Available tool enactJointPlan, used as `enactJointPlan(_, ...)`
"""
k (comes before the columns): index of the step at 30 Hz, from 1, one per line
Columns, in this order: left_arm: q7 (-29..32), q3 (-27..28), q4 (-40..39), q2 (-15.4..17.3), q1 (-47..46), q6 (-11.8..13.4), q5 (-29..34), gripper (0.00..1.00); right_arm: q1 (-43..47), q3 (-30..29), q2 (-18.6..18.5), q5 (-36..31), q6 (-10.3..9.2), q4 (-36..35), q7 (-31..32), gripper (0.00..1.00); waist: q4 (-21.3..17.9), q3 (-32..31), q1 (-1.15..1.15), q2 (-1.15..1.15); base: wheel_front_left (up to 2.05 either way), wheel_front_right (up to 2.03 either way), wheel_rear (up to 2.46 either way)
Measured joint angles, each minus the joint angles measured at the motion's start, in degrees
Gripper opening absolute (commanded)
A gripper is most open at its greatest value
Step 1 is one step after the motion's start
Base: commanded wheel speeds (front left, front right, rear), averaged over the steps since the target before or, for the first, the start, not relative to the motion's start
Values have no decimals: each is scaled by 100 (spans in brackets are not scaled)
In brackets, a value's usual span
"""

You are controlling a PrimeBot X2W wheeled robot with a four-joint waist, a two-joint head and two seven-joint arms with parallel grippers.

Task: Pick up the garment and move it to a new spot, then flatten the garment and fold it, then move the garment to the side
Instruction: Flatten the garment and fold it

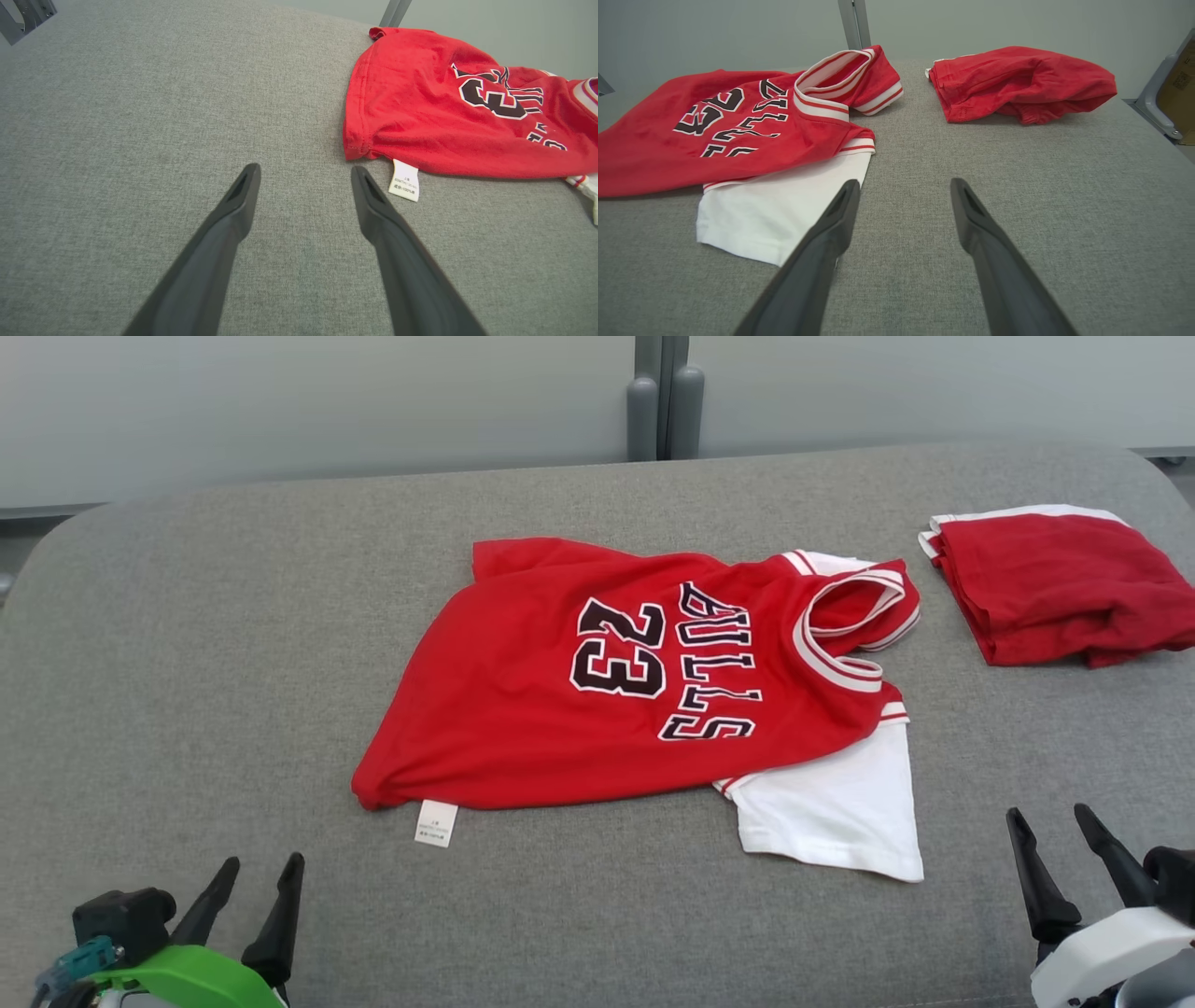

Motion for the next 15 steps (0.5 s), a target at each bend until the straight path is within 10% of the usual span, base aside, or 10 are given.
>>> enactJointPlan(15, -1, 352, -665, -244, 578, 119, 678, 100, 550, -91, 78, -26, -138, -44, -94, 100, 266, -517, 0, 0, 0, 0, 0)
